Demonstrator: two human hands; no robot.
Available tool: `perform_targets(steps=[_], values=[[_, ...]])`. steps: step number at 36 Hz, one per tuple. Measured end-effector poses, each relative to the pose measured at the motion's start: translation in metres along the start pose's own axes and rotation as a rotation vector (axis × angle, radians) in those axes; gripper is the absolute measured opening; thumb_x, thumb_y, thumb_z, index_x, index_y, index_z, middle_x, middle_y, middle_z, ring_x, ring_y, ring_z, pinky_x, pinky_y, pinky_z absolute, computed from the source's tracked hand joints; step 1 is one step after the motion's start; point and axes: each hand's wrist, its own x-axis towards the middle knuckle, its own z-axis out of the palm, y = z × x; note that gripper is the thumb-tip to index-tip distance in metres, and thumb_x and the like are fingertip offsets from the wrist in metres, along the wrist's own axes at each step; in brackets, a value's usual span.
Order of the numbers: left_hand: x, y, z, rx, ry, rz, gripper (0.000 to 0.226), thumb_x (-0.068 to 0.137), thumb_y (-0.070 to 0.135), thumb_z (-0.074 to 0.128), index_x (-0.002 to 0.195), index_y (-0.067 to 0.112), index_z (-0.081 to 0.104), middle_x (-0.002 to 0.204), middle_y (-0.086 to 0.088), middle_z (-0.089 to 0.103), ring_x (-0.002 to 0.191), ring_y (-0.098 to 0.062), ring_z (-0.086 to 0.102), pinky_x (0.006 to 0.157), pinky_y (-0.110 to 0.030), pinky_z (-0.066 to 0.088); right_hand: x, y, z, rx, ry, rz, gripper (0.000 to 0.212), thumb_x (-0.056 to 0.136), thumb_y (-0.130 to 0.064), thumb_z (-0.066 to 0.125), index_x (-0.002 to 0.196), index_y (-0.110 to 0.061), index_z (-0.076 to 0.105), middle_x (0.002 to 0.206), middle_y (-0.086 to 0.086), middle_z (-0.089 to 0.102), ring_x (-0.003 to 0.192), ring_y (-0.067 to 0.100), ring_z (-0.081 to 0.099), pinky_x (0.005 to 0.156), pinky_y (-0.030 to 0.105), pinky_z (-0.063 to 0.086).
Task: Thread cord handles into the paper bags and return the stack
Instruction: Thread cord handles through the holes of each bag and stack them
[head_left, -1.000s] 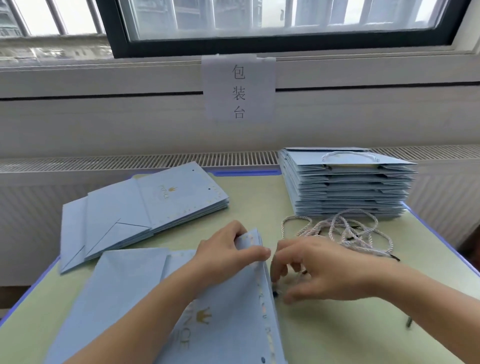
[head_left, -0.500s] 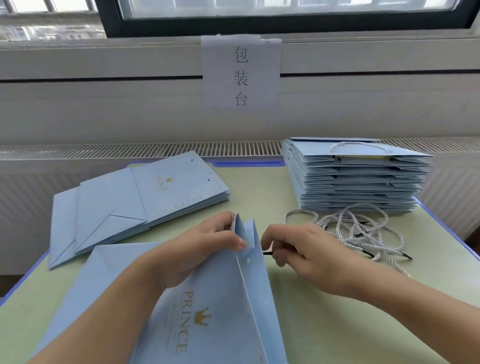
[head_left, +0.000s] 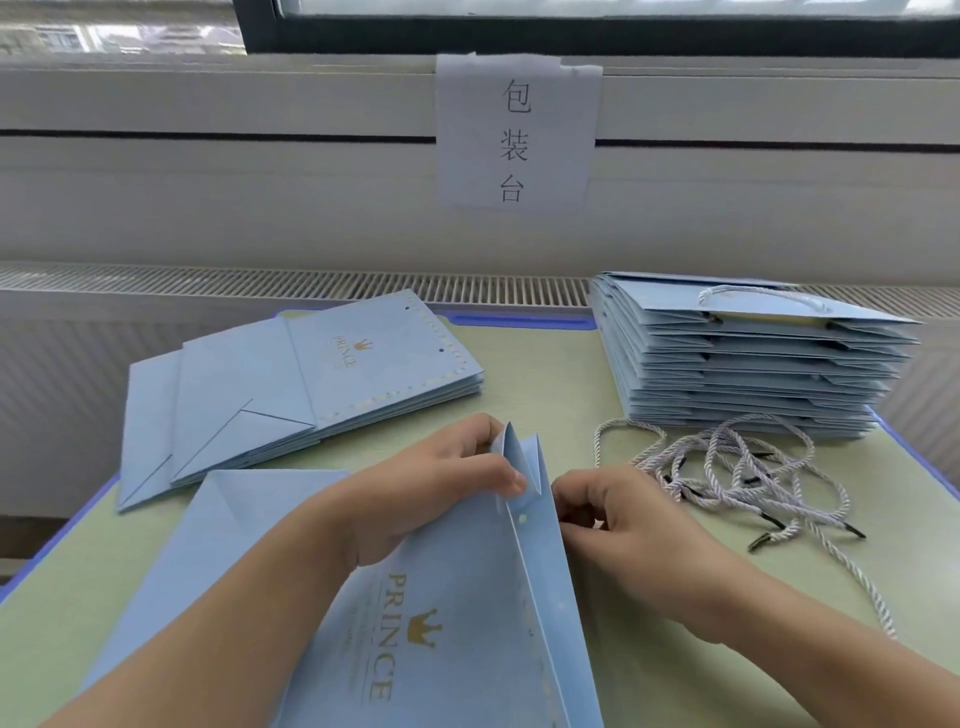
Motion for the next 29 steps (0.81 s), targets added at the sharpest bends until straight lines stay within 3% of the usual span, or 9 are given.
perform_targets(steps=[3,7,16,20,25,27,29], values=[[0.001,0.000,0.000,-0.007,0.002,-0.003,0.053,0.051,0.040,0.068,0.091,0.012,0.049,0.078,-0.004,0.056,0.069,-0.017,0.057,0.062,-0.029,0.046,0.000,0.001,0.002,0.068,0.029,0.035,0.022,0.088,-0.001,0.060,0.073,-0.012,0.071,0.060,-0.010,0.061,0.055,0.000,0.047,0.054,0.010,0.036],[0.001,-0.001,-0.001,0.003,-0.003,-0.010,0.054,0.051,0.041,0.068,0.092,0.012,0.049,0.078,-0.002,0.058,0.069,-0.017,0.059,0.062,-0.029,0.047,0.002,0.001,0.003,0.143,0.063,0.052,0.017,0.089,-0.005,0.061,0.075,-0.008,0.070,0.077,0.018,0.067,0.068,0.013,0.053,0.063,0.021,0.043],[0.002,-0.001,-0.001,0.000,-0.008,-0.001,0.043,0.054,0.037,0.068,0.087,0.015,0.049,0.074,0.001,0.059,0.066,-0.013,0.060,0.059,-0.027,0.048,0.003,0.000,0.009,0.258,0.057,0.034,0.013,0.090,0.000,0.060,0.083,-0.002,0.070,0.089,0.027,0.068,0.073,0.021,0.056,0.069,0.039,0.041],[0.003,-0.003,-0.001,-0.010,-0.002,-0.007,0.042,0.054,0.037,0.068,0.085,0.016,0.049,0.076,-0.001,0.058,0.069,-0.017,0.059,0.063,-0.030,0.047,0.002,-0.001,0.013,0.313,0.057,0.043,0.015,0.089,0.001,0.060,0.097,-0.011,0.065,0.091,0.020,0.072,0.078,0.028,0.061,0.072,0.045,0.046],[0.003,-0.004,-0.002,-0.007,0.020,-0.018,0.043,0.054,0.040,0.066,0.084,0.016,0.048,0.085,-0.010,0.053,0.078,-0.024,0.055,0.071,-0.038,0.044,-0.002,-0.004,0.007,0.394,0.073,0.085,0.016,0.087,0.008,0.051,0.088,-0.008,0.049,0.065,0.003,0.067,0.058,0.013,0.055,0.059,0.025,0.041],[0.004,-0.004,-0.001,-0.006,0.032,-0.024,0.047,0.053,0.043,0.064,0.087,0.015,0.048,0.087,-0.010,0.052,0.079,-0.024,0.053,0.072,-0.038,0.043,-0.004,-0.005,0.005,0.360,0.096,0.050,0.008,0.084,-0.005,0.055,0.081,-0.010,0.050,0.060,-0.003,0.061,0.056,0.009,0.053,0.061,0.029,0.040],[0.005,-0.005,-0.001,-0.007,0.032,-0.033,0.055,0.054,0.043,0.064,0.095,0.009,0.049,0.091,-0.011,0.053,0.082,-0.025,0.053,0.077,-0.042,0.043,-0.008,-0.007,0.007,0.239,0.134,-0.042,0.017,0.073,-0.030,0.060,0.075,-0.016,0.052,0.059,-0.008,0.055,0.056,0.009,0.048,0.060,0.029,0.040]])
